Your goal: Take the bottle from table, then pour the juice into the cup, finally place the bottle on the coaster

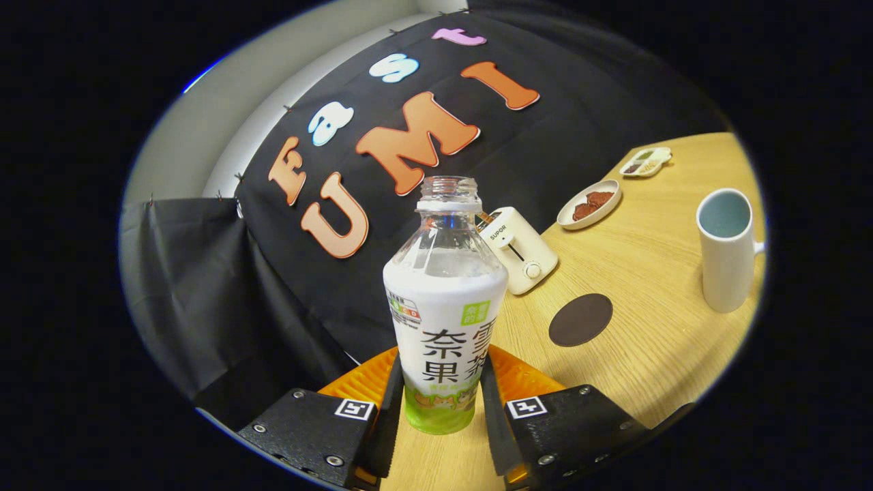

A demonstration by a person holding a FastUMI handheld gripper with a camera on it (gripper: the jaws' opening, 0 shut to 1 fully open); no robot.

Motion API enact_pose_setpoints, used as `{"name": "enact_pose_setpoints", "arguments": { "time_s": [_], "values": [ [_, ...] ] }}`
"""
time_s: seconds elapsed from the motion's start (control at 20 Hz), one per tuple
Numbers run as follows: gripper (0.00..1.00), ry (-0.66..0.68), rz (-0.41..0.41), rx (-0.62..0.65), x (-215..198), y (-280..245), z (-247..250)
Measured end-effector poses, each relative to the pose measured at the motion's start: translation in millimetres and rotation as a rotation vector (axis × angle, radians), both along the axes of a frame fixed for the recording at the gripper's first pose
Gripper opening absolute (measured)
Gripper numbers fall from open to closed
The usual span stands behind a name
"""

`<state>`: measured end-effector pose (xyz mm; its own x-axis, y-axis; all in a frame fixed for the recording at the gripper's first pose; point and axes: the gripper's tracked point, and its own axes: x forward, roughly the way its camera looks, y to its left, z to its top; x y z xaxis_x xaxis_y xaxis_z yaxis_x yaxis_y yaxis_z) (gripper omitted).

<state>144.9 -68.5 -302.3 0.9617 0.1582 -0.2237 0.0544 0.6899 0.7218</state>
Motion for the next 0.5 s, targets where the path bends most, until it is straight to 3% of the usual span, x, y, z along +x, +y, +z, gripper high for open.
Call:
{"name": "enact_pose_setpoints", "arguments": {
  "time_s": [0.5],
  "values": [
    [0.56, 0.022, -0.186, 0.366, 1.9, -49.4, -19.5]
  ]
}}
